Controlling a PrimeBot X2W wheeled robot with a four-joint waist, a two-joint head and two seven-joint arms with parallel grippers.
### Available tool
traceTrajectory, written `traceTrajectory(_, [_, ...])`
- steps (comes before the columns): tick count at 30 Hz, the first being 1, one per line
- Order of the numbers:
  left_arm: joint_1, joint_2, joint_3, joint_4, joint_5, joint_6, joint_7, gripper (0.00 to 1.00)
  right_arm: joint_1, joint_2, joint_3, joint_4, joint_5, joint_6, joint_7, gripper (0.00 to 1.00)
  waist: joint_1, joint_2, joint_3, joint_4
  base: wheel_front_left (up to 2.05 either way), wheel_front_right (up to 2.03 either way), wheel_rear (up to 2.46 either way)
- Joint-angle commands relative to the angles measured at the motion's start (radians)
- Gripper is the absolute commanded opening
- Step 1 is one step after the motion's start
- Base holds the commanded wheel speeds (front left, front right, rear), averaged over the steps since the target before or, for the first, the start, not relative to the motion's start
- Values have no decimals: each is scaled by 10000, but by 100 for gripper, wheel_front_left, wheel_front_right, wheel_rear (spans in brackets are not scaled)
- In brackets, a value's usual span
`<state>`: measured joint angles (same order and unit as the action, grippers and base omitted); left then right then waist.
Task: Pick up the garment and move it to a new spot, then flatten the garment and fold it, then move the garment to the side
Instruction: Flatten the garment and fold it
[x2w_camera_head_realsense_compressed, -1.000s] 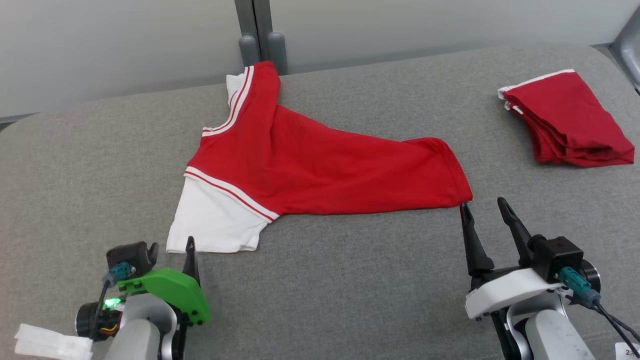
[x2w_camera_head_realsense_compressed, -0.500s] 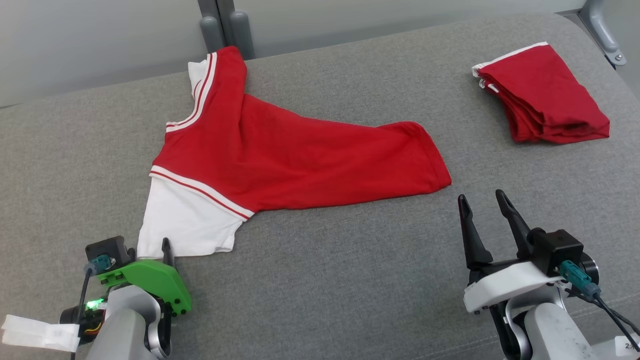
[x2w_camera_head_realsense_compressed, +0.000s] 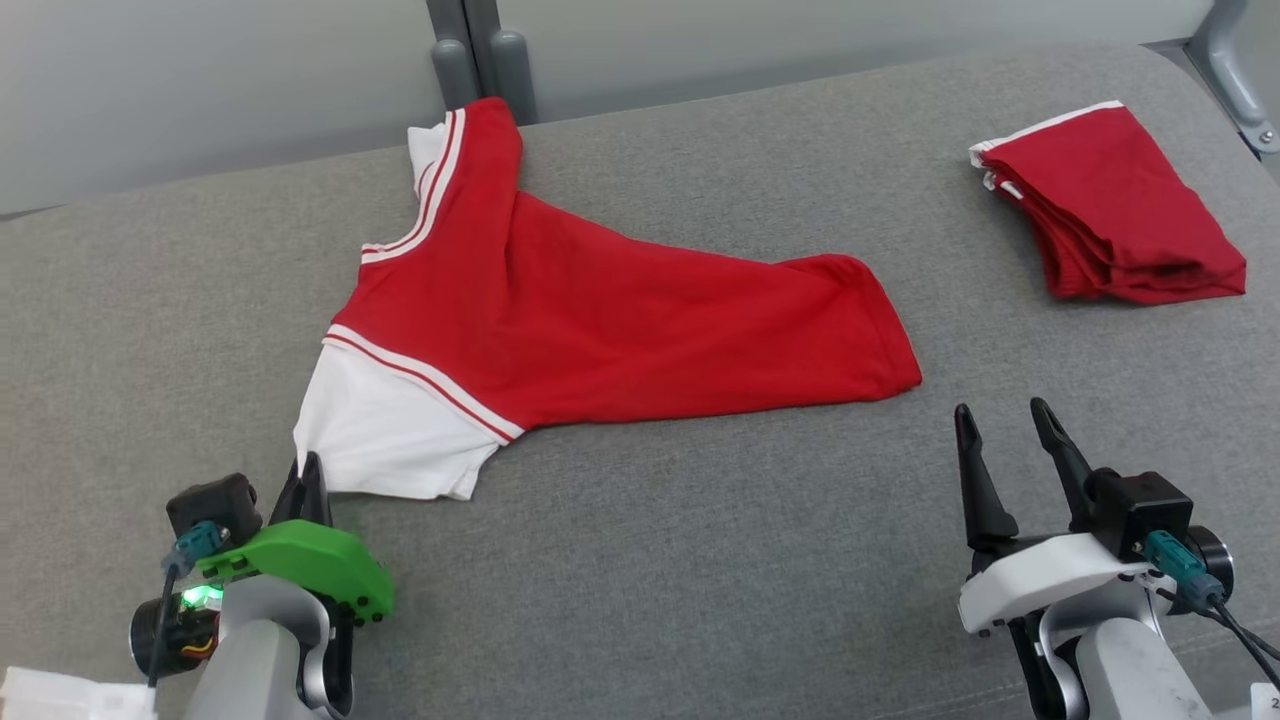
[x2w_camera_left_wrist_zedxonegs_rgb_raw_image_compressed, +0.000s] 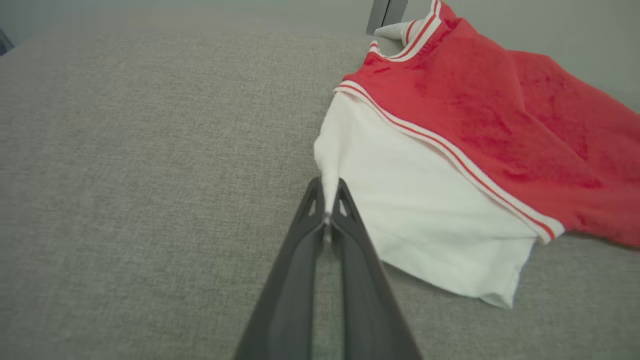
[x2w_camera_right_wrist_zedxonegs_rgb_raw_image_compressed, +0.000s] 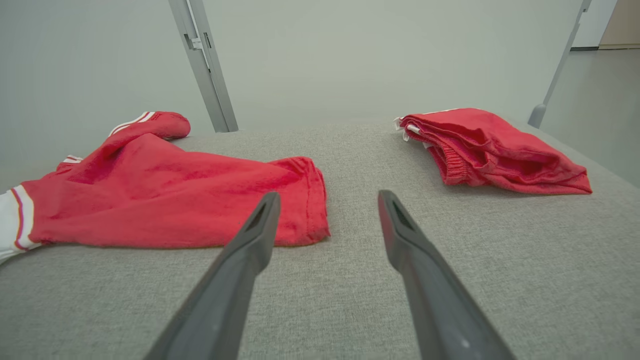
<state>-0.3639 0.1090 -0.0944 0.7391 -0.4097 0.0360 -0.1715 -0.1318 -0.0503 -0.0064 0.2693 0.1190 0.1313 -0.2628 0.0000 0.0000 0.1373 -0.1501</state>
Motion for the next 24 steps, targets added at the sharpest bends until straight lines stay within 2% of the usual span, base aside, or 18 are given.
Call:
traceTrajectory(1, [296, 33, 75, -254, -84, -53, -136, 0, 105, -7, -93, 142, -43, -11, -27, 100, 0, 0, -107, 241, 0, 0, 0])
traceTrajectory(7, [1315, -13, 171, -1966, -321, 45, -246, 0, 41, -6, -384, 930, -131, -11, -28, 100, 0, 0, -186, 807, 0, 0, 0])
traceTrajectory(13, [2339, -87, 126, -3600, -423, 405, 143, 0, -400, -4, -274, 2150, -227, -11, -26, 100, 0, 0, -157, 1278, 0, 0, 0])
traceTrajectory(24, [2673, -214, -319, -4574, -349, 668, 600, 0, -2133, -314, 218, 5082, -411, -11, 31, 100, 0, 0, 78, 1713, 0, 0, 0])
